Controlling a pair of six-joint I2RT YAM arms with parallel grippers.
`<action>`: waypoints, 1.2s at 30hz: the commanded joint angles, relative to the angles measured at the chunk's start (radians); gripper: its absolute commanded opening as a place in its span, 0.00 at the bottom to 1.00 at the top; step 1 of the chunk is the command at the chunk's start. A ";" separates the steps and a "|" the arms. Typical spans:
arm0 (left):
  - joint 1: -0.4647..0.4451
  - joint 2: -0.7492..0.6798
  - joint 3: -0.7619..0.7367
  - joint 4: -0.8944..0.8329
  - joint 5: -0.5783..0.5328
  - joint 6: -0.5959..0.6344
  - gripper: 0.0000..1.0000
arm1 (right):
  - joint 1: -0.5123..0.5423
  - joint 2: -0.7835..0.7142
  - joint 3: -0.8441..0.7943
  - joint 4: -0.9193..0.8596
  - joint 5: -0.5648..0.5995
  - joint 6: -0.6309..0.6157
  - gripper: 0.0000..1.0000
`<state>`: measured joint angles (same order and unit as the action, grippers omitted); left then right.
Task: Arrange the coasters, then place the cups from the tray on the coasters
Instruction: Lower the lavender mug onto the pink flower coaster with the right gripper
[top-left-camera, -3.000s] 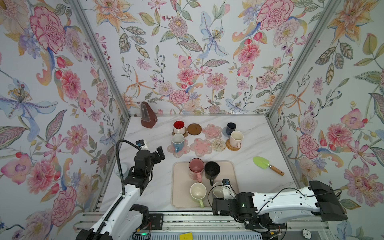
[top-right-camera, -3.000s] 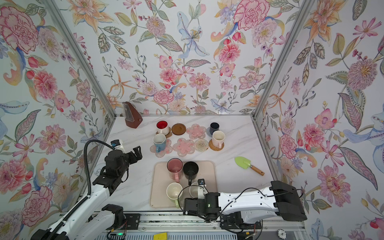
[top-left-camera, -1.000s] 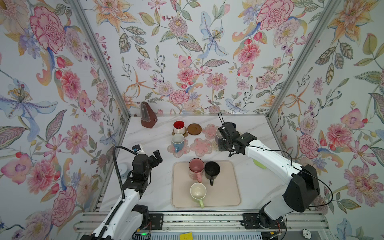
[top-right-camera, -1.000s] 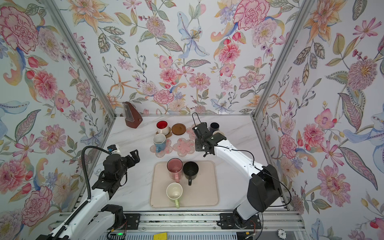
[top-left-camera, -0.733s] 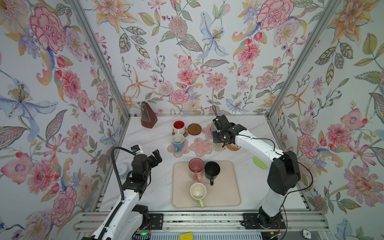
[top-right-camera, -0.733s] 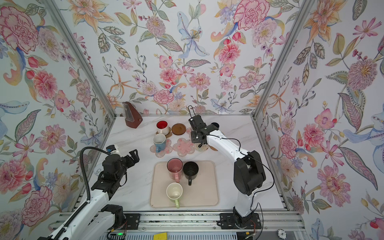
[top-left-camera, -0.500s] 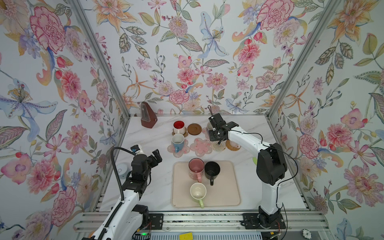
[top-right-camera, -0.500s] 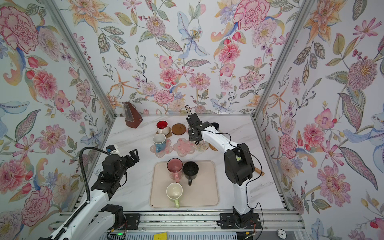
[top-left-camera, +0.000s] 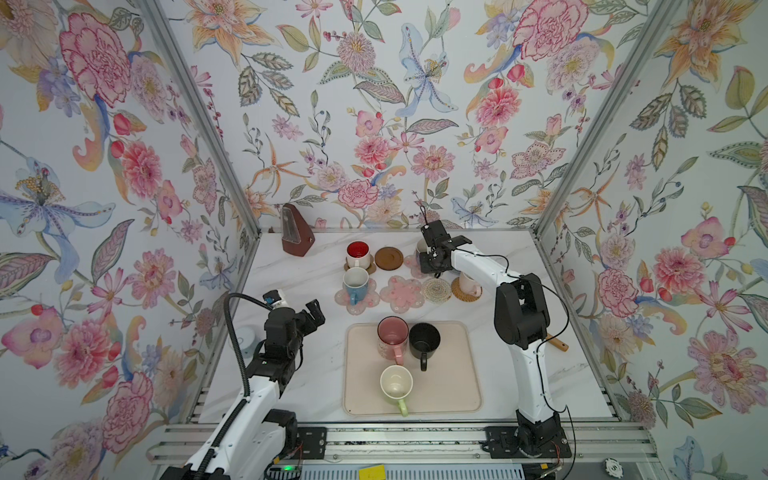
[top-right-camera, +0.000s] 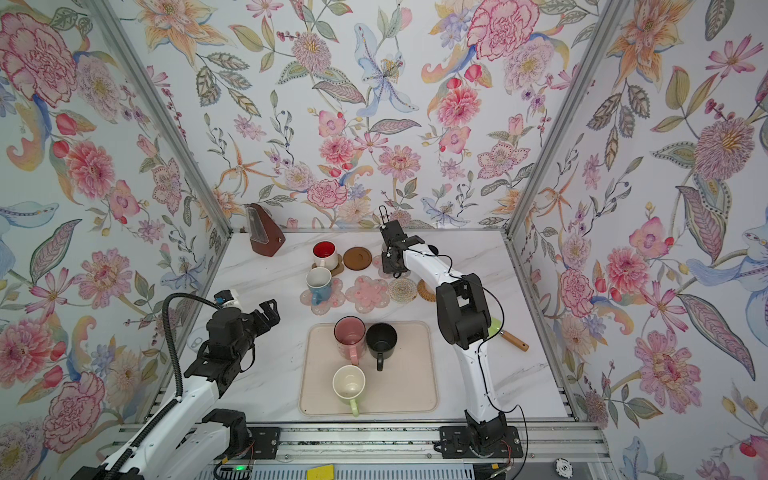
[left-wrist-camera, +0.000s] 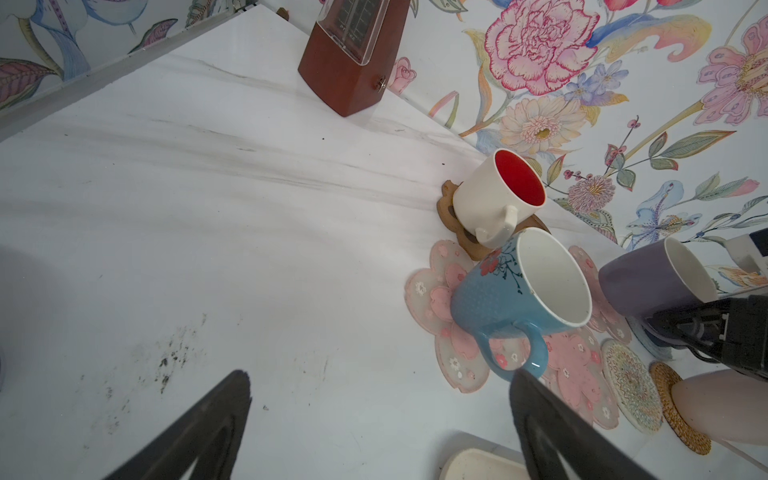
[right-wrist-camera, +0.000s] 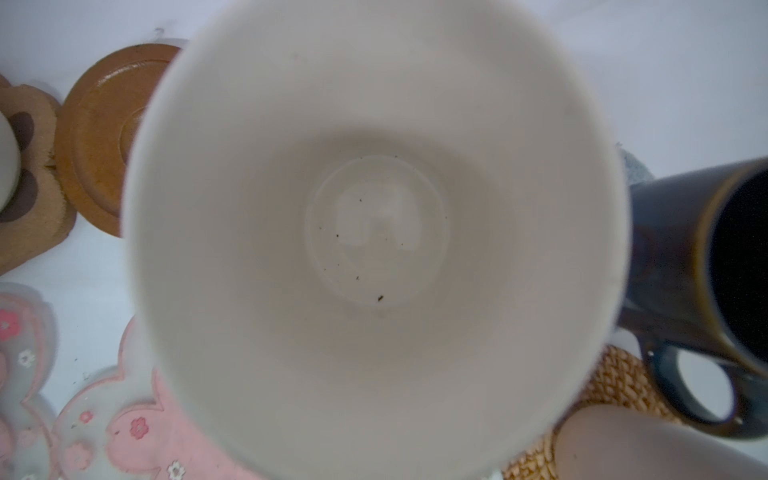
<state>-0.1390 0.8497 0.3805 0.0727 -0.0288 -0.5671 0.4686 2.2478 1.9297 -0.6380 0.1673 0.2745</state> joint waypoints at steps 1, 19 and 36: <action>0.011 0.011 0.009 0.005 0.018 -0.008 0.99 | 0.001 0.007 0.065 0.038 -0.005 -0.015 0.00; 0.012 0.040 0.017 0.016 0.025 -0.027 0.99 | -0.015 0.070 0.110 0.039 -0.016 -0.014 0.00; 0.016 0.041 0.015 0.016 0.027 -0.023 0.99 | -0.018 0.082 0.091 0.040 -0.013 -0.009 0.00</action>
<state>-0.1352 0.8902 0.3805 0.0765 -0.0063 -0.5850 0.4583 2.3180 1.9919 -0.6388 0.1417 0.2684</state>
